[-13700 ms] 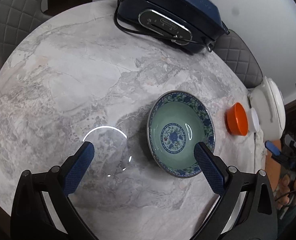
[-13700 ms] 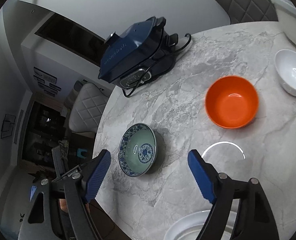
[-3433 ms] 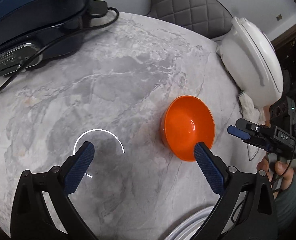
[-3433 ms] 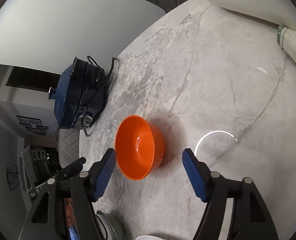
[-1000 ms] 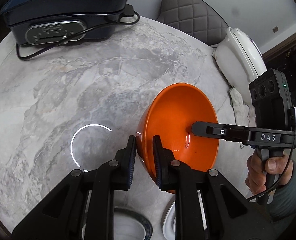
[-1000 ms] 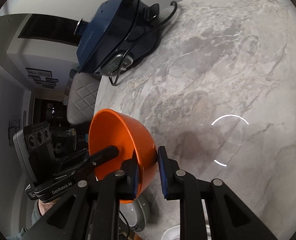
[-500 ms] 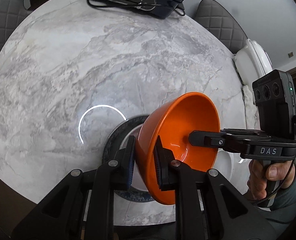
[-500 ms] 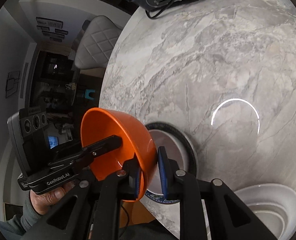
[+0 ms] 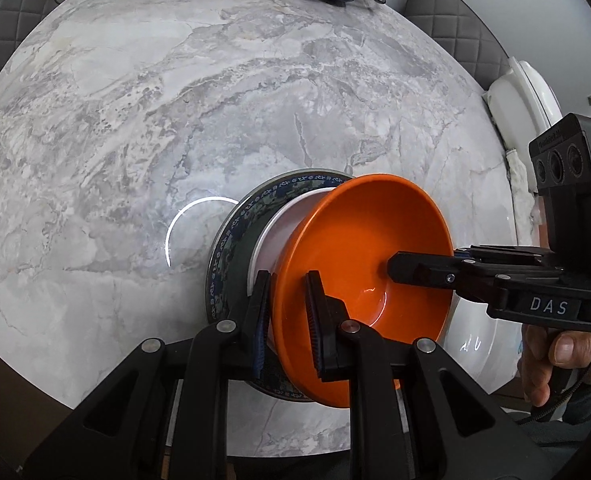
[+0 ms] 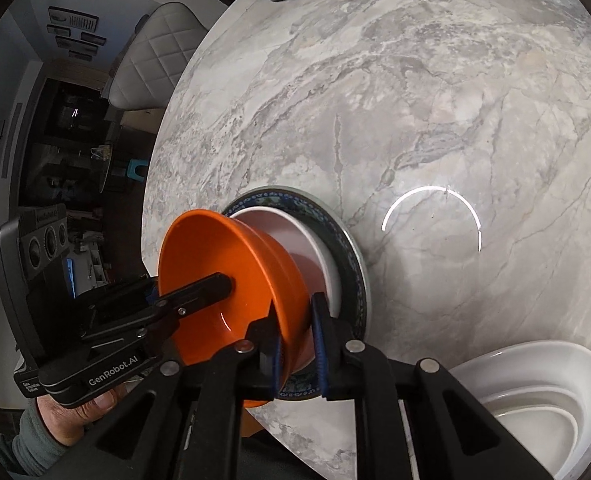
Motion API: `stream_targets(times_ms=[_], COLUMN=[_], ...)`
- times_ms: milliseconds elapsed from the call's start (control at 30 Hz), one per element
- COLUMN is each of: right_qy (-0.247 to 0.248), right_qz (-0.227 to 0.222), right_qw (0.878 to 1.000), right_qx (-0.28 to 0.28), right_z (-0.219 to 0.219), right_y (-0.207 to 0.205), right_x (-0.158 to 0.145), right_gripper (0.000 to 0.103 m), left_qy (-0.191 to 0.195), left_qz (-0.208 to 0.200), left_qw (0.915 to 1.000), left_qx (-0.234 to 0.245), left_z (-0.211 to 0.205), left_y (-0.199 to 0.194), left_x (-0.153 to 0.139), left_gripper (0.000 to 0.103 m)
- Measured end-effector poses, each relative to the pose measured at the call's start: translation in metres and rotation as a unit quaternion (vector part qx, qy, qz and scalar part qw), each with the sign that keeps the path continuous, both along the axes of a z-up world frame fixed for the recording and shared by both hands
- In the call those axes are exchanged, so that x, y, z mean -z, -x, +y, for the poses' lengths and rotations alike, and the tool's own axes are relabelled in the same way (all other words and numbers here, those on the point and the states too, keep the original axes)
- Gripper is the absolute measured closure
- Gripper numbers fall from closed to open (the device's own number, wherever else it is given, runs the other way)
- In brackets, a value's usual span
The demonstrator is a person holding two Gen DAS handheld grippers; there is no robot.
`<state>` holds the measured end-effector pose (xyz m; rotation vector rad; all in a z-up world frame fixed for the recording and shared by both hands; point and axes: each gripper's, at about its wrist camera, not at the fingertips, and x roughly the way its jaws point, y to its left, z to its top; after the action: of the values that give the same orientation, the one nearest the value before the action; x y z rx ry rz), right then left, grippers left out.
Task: Organize plates and bowls
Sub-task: 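Carry the orange bowl over the blue-and-white bowl and lower it in, then open both grippers and lift them off the orange bowl rim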
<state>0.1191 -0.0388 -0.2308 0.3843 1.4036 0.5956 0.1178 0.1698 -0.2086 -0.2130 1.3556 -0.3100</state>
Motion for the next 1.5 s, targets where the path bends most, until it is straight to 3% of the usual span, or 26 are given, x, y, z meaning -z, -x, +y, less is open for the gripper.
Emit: stream_targets(times_ms=[167, 267, 300, 400, 433, 567, 633, 967, 1300, 1500], right_qy=[0.013, 0.018, 0.02, 0.022, 0.024, 0.026, 0.031, 0.032, 0.039, 0.029], right_qz=[-0.004, -0.004, -0.005, -0.006, -0.008, -0.007, -0.008, -0.009, -0.041, -0.09], right_qw=[1.0, 1.0, 1.0, 1.0, 1.0, 1.0, 0.999, 0.999, 0.998, 0.995], right_qx=[-0.001, -0.002, -0.003, -0.007, -0.008, -0.004, -0.002, 0.007, 0.017, 0.043], right_z=[0.003, 0.005, 0.006, 0.011, 0.012, 0.014, 0.013, 0.007, -0.004, -0.026], right_y=[-0.002, -0.002, -0.002, -0.002, -0.002, -0.003, -0.003, -0.005, -0.004, -0.004], right_x=[-0.002, -0.004, -0.004, -0.006, -0.006, -0.005, -0.005, -0.012, -0.028, -0.042], right_gripper=[0.089, 0.088, 0.087, 0.086, 0.085, 0.086, 0.084, 0.079, 0.078, 0.063], left_qy=[-0.019, -0.016, -0.012, 0.014, 0.008, 0.003, -0.016, -0.021, -0.026, -0.04], left_qz=[-0.007, -0.011, -0.015, -0.022, -0.027, -0.035, -0.044, -0.056, -0.059, -0.067], left_qw=[0.9998, 0.9998, 0.9998, 0.9995, 0.9994, 0.9992, 0.9988, 0.9982, 0.9979, 0.9969], left_qx=[0.007, 0.007, 0.007, 0.017, 0.02, 0.02, 0.017, 0.009, 0.002, -0.01], left_z=[-0.004, -0.005, -0.006, -0.011, -0.015, -0.02, -0.02, -0.014, -0.013, -0.004], left_y=[-0.002, -0.003, -0.003, -0.001, -0.001, -0.003, -0.003, -0.008, -0.005, -0.001], left_x=[-0.003, -0.005, -0.006, -0.01, -0.012, -0.017, -0.022, -0.03, -0.032, -0.039], left_gripper=[0.086, 0.079, 0.072, 0.038, 0.034, 0.031, 0.021, 0.02, 0.02, 0.02])
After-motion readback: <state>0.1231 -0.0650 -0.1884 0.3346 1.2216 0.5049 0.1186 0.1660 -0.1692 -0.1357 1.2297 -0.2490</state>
